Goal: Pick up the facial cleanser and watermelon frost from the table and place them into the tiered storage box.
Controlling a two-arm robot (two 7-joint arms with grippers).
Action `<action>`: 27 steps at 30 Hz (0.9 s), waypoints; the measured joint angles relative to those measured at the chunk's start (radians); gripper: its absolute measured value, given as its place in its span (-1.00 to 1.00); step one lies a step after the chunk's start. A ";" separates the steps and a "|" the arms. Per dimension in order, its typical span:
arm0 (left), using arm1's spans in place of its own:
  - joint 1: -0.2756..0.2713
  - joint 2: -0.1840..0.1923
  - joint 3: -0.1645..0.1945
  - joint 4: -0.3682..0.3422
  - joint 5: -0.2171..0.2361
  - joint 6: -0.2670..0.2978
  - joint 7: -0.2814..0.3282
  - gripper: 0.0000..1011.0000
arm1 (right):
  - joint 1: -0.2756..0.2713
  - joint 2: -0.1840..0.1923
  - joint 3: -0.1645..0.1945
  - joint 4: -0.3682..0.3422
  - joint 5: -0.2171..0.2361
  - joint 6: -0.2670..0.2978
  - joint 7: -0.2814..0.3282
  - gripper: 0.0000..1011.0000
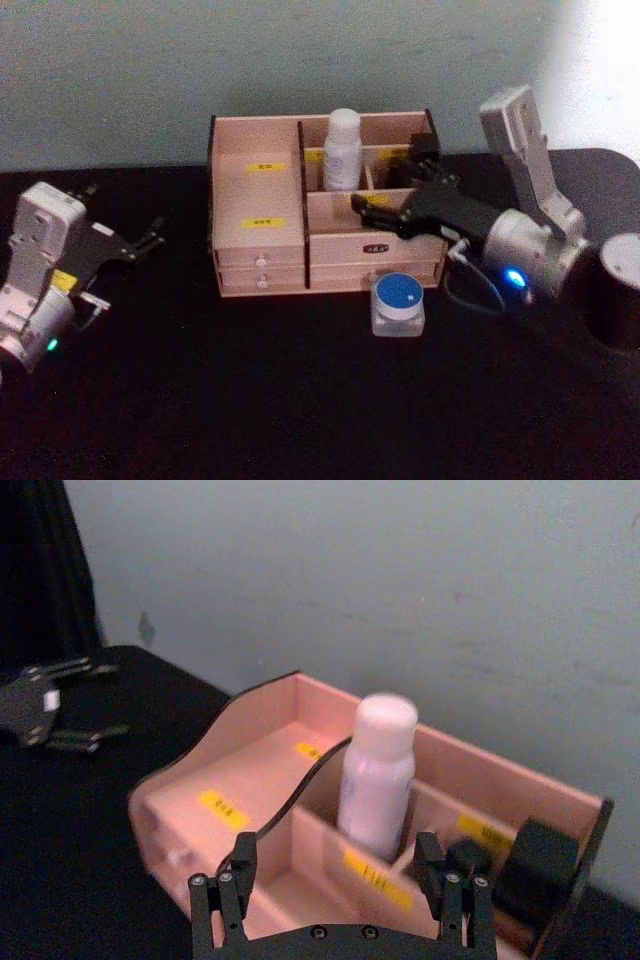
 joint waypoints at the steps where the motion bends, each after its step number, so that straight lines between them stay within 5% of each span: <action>1: 0.000 0.000 0.000 0.000 0.000 0.000 0.000 0.98 | -0.015 0.008 0.003 -0.013 0.002 -0.002 0.000 0.98; 16: 0.000 0.000 0.000 0.000 0.000 0.000 0.000 0.98 | -0.234 0.151 0.034 -0.205 0.018 0.006 -0.003 0.98; 27: 0.000 0.000 0.000 0.000 0.000 0.000 0.000 0.98 | -0.303 0.182 0.041 -0.243 0.005 0.067 -0.037 0.98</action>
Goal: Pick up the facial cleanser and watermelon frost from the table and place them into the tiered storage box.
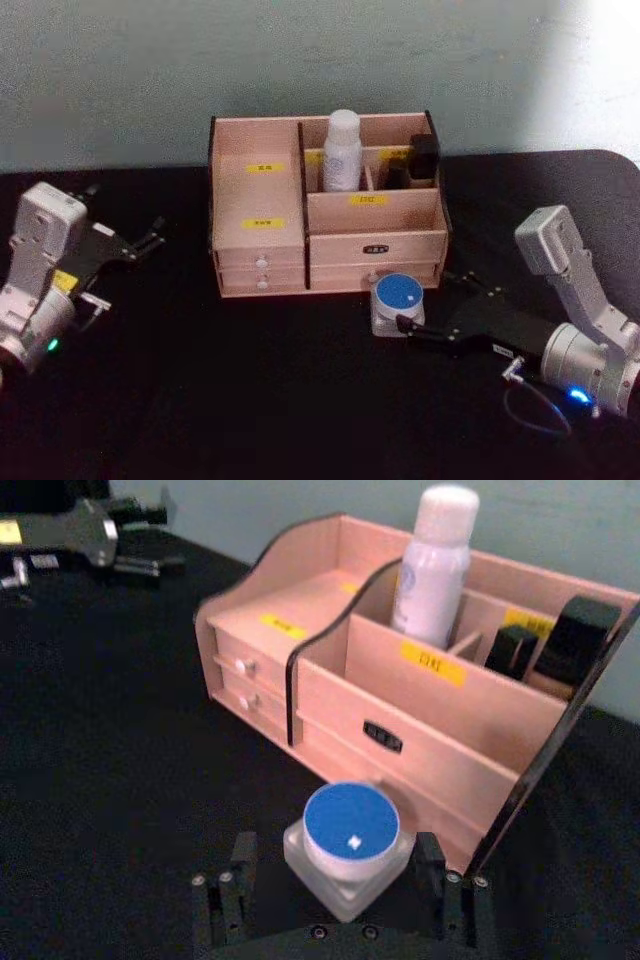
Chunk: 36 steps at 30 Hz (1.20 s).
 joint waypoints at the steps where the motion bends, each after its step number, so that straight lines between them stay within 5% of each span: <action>1: 0.000 0.000 0.000 0.000 0.000 0.000 0.000 0.98 | -0.002 0.000 -0.001 -0.001 -0.003 0.004 -0.003 0.98; 18: 0.000 0.000 0.000 0.000 0.000 0.000 0.000 0.98 | 0.021 -0.059 -0.014 0.044 -0.064 0.056 -0.046 0.98; 36: 0.000 0.000 0.000 0.000 0.000 0.000 0.000 0.98 | 0.090 -0.109 -0.028 0.129 -0.059 0.032 0.007 0.98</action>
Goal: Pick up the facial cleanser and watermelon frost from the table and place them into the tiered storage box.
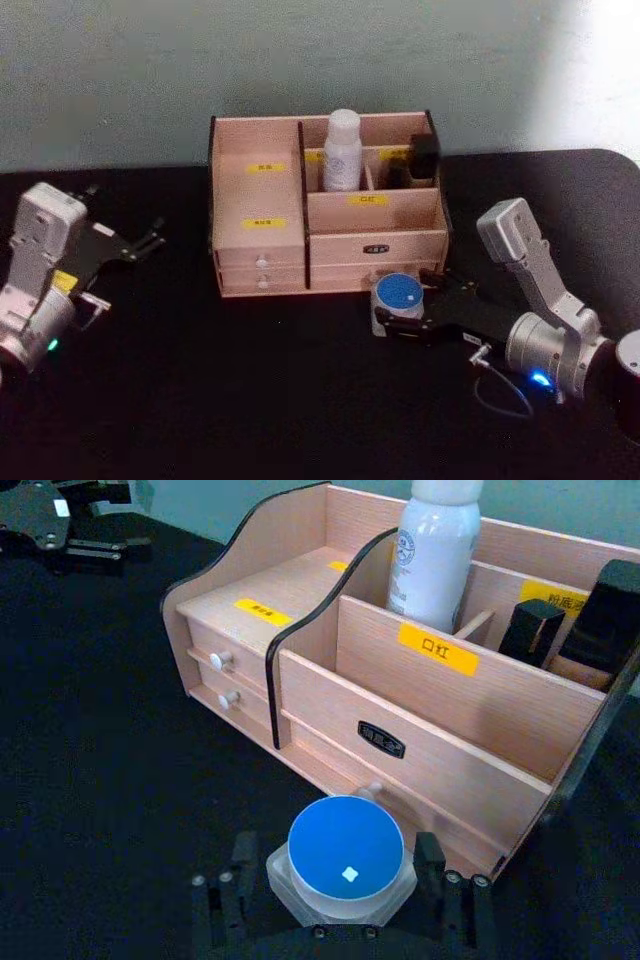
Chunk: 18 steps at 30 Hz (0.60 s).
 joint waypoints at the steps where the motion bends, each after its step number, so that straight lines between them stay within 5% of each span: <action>1: 0.000 0.000 0.000 0.000 0.000 0.000 0.000 0.98 | 0.004 -0.002 -0.002 0.006 0.001 0.001 0.002 0.98; 18: 0.000 0.000 0.000 0.000 0.000 0.000 0.000 0.98 | 0.040 -0.017 -0.021 0.048 0.010 0.006 0.011 0.98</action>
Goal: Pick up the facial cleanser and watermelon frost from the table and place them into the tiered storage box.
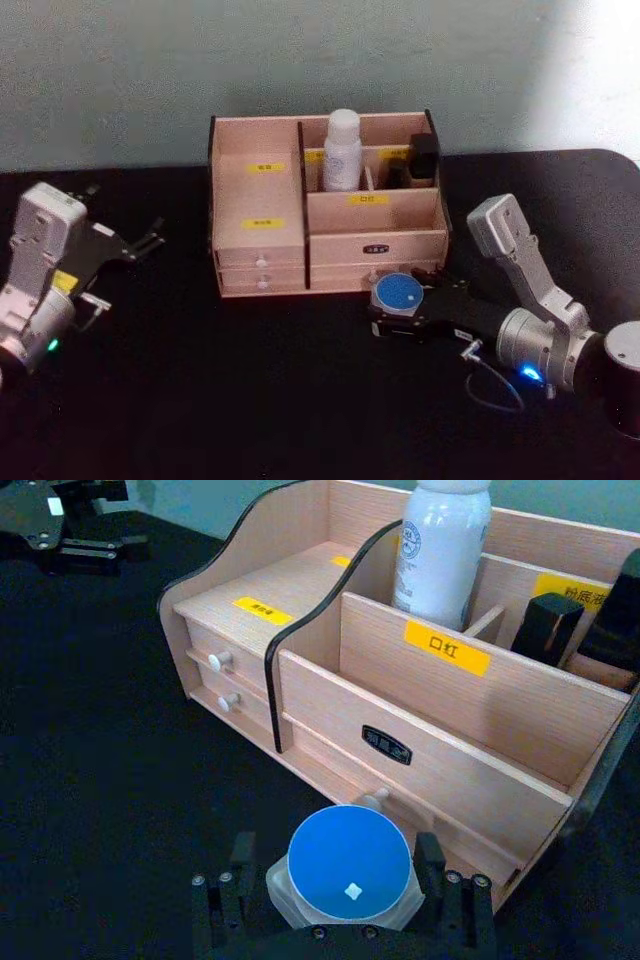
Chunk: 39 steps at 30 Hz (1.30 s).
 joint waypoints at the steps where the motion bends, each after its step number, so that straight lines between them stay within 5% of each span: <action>1: 0.000 0.000 0.000 0.000 0.000 0.000 0.000 0.98 | 0.002 -0.001 -0.002 0.003 0.000 0.000 0.000 0.98; 24: 0.000 0.000 0.000 0.000 0.000 0.000 0.000 0.98 | 0.008 -0.003 -0.008 0.012 -0.002 0.007 -0.009 0.98; 39: 0.000 0.000 0.000 0.000 0.000 0.000 0.000 0.98 | 0.007 -0.003 -0.007 0.011 -0.003 0.007 -0.009 0.41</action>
